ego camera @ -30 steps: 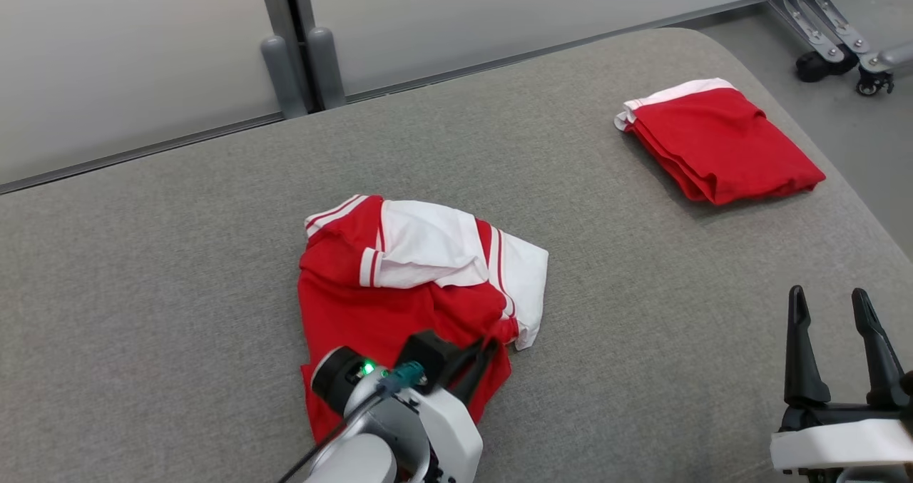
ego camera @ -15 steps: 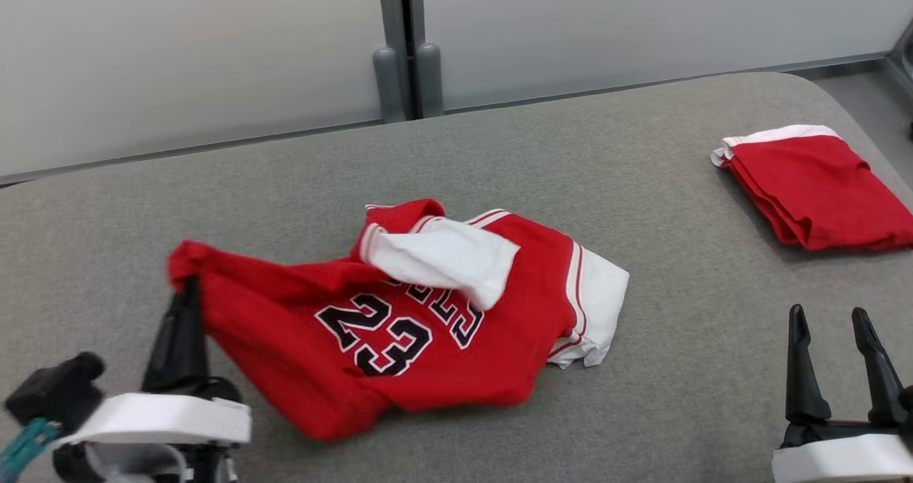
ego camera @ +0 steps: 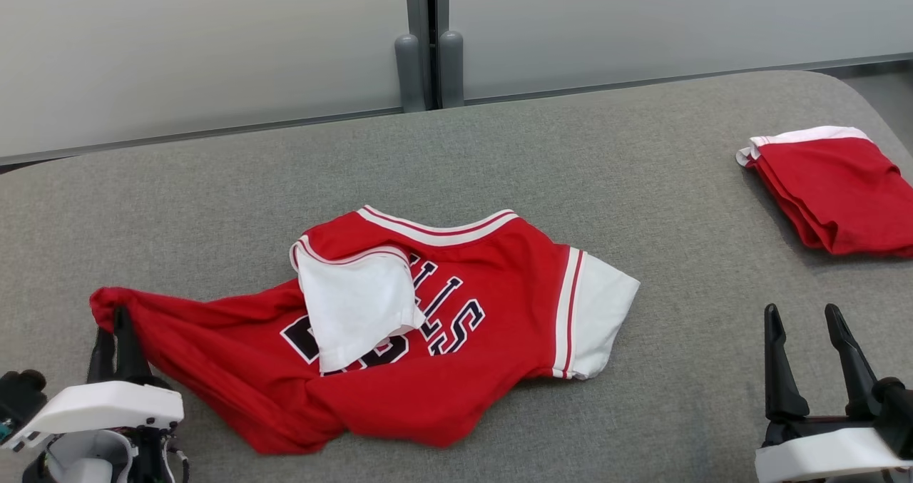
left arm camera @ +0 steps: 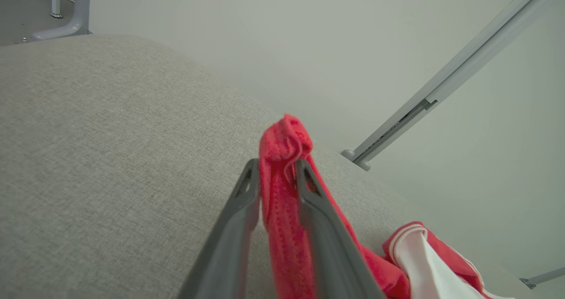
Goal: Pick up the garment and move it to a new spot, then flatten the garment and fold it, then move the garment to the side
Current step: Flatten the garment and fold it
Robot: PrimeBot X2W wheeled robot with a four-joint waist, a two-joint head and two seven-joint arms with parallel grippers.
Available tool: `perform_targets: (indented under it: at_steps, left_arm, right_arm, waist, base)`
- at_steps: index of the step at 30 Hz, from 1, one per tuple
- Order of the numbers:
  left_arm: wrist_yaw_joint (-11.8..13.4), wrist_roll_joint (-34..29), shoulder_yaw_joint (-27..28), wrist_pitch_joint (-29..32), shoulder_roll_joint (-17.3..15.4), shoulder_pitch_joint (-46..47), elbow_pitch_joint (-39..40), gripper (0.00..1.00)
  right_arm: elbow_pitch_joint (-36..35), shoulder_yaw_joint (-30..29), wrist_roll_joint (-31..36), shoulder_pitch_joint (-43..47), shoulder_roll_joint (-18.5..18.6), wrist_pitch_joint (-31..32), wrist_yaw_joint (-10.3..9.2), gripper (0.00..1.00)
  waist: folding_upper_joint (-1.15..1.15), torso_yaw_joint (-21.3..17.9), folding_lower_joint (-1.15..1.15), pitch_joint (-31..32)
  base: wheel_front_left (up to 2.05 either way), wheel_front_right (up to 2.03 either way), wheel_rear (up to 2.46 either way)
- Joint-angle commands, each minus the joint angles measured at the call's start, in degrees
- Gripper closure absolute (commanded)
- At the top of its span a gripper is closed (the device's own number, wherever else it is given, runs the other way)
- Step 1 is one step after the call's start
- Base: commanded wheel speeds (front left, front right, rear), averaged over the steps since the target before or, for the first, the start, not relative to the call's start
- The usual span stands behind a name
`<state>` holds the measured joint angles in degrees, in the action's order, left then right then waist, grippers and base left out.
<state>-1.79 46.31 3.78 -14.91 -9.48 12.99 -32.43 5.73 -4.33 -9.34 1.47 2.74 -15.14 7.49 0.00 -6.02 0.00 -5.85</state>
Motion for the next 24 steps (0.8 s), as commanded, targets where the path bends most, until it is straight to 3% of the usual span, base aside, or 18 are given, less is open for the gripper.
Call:
perform_targets:
  at_steps: [1, 4, 7, 10, 12, 18, 21, 24]
  left_arm:
    - [-0.72, -0.82, 1.04, -0.28, -0.44, 1.20, -0.90, 0.00]
    - [-1.14, -1.48, 3.07, -0.27, 0.09, 1.26, -1.12, 0.00]
    - [-0.06, -3.45, 6.90, -0.29, 0.84, -2.26, 1.42, 0.00]
    - [1.20, -5.44, 9.41, -0.19, 4.10, -10.00, 8.58, 0.00]
    - [1.92, -6.88, 8.16, -0.21, 5.04, -14.12, 13.36, 0.00]
    - [5.24, -9.89, -3.68, 3.64, 6.25, -23.61, 22.64, 0.00]
    - [7.12, -8.94, -10.57, 8.29, 6.49, -25.19, 22.92, 0.00]
    - [9.07, -8.64, -13.45, 9.55, 6.32, -23.30, 21.62, 0.00]
  right_arm:
    - [0.10, 0.10, 0.46, -0.08, 0.32, 0.01, 0.00, 0.00]
    - [0.20, 0.00, 0.28, 0.17, 0.32, 0.01, 0.00, 0.00]
    - [0.29, -0.25, -0.10, 0.87, 0.32, 0.01, 0.00, 0.00]
    - [0.46, -0.62, -0.33, 2.55, 0.33, 0.01, 0.00, 0.00]
    - [0.45, -0.94, -0.58, 3.43, 0.32, 0.01, 0.00, 0.00]
    - [-0.20, -0.85, -0.77, 4.50, 0.32, 0.02, 0.00, 0.00]
    - [-0.46, -0.19, -0.88, 4.00, 0.32, 0.02, 0.00, 0.00]
    - [-0.71, 0.46, -1.02, 2.84, 0.32, 0.02, 0.00, 0.00]
  waist:
    - [0.00, -0.11, 0.00, 0.07]
    - [0.00, -0.24, 0.00, 0.20]
    - [0.00, -0.53, 0.00, 0.91]
    - [0.00, -0.38, 0.00, 2.88]
    - [0.00, -0.07, 0.00, 3.94]
    - [0.00, 1.02, 0.00, 5.15]
    - [0.00, 1.14, 0.00, 4.70]
    - [0.00, 0.76, 0.00, 3.54]
  base:
    - [0.00, 0.00, 0.00]
    - [0.00, 0.00, 0.00]
    - [0.00, 0.00, 0.00]
    - [0.00, 0.00, 0.00]
    - [0.00, 0.00, 0.00]
    - [0.00, 0.00, 0.00]
    - [0.00, 0.00, 0.00]
    - [0.00, 0.00, 0.00]
